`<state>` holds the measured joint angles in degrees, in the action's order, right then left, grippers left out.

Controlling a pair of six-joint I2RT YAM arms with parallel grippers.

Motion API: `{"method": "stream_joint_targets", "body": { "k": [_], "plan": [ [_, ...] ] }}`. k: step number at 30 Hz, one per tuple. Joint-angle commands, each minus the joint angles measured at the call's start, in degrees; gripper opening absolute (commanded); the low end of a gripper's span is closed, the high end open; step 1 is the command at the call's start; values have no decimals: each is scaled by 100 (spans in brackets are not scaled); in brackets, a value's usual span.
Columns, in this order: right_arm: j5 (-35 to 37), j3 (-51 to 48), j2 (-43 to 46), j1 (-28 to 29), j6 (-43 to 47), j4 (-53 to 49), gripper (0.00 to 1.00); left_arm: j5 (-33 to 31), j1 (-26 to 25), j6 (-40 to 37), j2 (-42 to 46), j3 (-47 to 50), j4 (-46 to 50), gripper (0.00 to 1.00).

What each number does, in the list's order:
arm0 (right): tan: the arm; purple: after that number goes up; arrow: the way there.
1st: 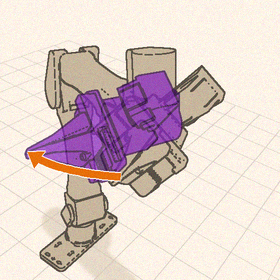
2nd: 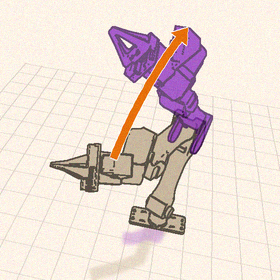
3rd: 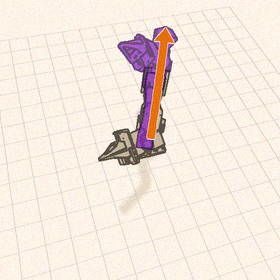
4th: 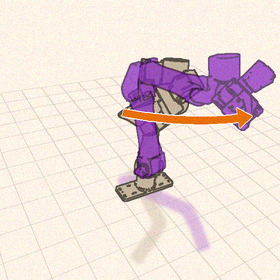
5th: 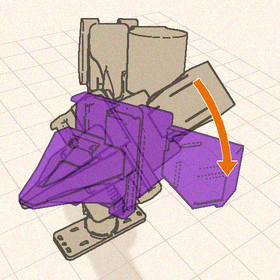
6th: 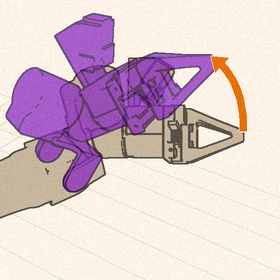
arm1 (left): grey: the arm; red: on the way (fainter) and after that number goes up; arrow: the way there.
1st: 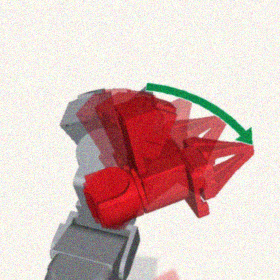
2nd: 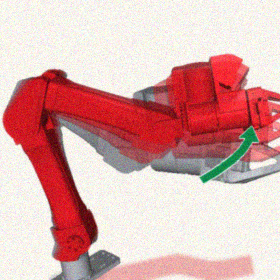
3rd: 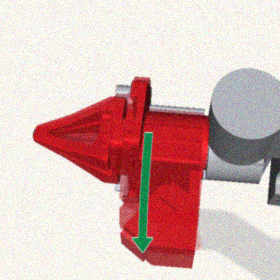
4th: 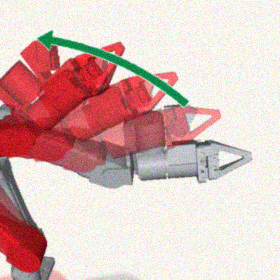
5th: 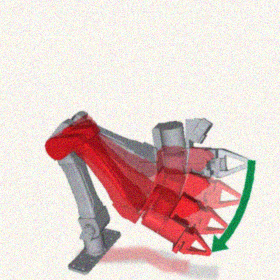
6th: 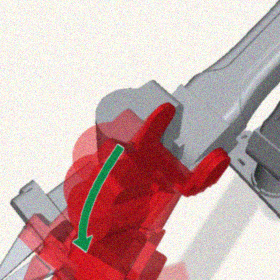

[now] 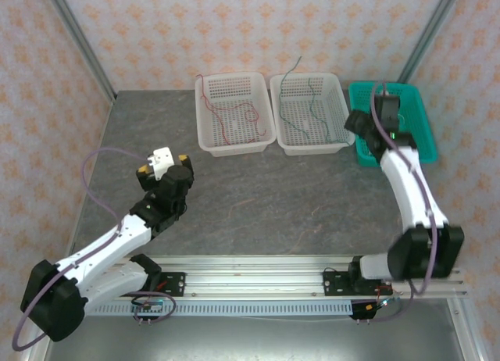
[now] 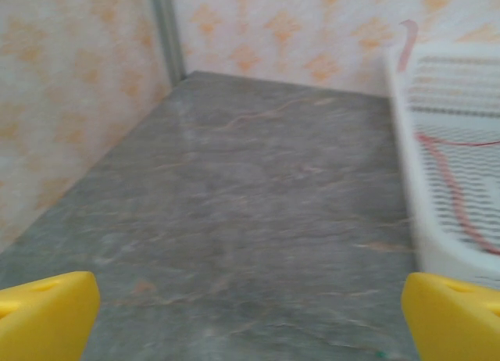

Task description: Untangle the cables

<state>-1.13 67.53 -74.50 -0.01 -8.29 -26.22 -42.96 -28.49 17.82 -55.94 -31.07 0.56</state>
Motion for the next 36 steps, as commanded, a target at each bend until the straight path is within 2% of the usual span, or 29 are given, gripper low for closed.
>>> {"method": "stream_joint_targets", "body": {
  "k": [1, 4, 8, 10, 11, 12, 14, 15, 17, 18, 19, 21, 23, 25, 26, 28, 29, 30, 31, 36],
  "plan": [
    [24, -1642, 715, -8, -29, 1835, 81, -434, 257, -129, -138, 335, -717, 100],
    [326, -3060, 1143, -8, -53, 2794, 81, -201, 494, -330, -107, 497, -1007, 100],
    [847, -4305, 827, -8, 197, 4605, 82, 393, 904, -1045, -176, 728, -1883, 100],
    [1073, -4501, 271, -8, 256, 5387, 83, 633, 1155, -1324, -422, 811, -2312, 100],
    [1120, -4358, 11, -6, 258, 5411, 86, 752, 1266, -1391, -548, 826, -2410, 100],
    [1008, -4050, -118, -3, 302, 4991, 86, 943, 1403, -1475, -690, 874, -2590, 100],
    [782, -4142, -487, 13, 491, 5878, 87, 1446, 1648, -1594, -980, 1029, -3083, 100],
    [863, -4053, -564, 52, 713, 5875, 87, 1792, 1811, -1589, -1143, 1086, -3354, 100],
    [923, -4343, -987, 35, 702, 6751, 91, 2294, 2056, -1620, -1501, 1074, -3657, 100],
    [663, -4664, -1308, 62, 847, 7679, 93, 2465, 2181, -1646, -1695, 1043, -3799, 100],
    [798, -4913, -1490, 119, 897, 8533, 96, 2706, 2307, -1667, -1902, 1033, -3982, 100],
    [1197, -4803, -1066, 117, 638, 7618, 99, 3173, 2489, -1689, -2156, 920, -4057, 100],
    [1266, -4818, -1357, 145, 747, 8121, 99, 3428, 2515, -1766, -2361, 785, -3994, 100],
    [1264, -4644, -1172, 156, 700, 7466, 99, 3550, 2529, -1800, -2898, 656, -4204, 100],
    [1249, -4710, -1245, 155, 728, 7702, 99, 3616, 2541, -1867, -3107, 760, -4736, 100],
    [1234, -4722, -1238, 157, 723, 7756, 99, 3549, 2595, -1760, -2980, 682, -4358, 100],
    [1230, -4672, -1203, 156, 716, 7580, 99, 3540, 2585, -1791, -3045, 758, -4607, 100],
    [1191, -4685, -1253, 157, 748, 7664, 99, 3547, 2585, -1760, -2945, 657, -4205, 100],
    [1176, -4691, -1252, 157, 755, 7696, 99, 3530, 2578, -1785, -3021, 732, -4521, 100],
    [1126, -4654, -1247, 157, 768, 7614, 99, 3644, 2569, -1820, -2980, 664, -4316, 100]
  ]
}}
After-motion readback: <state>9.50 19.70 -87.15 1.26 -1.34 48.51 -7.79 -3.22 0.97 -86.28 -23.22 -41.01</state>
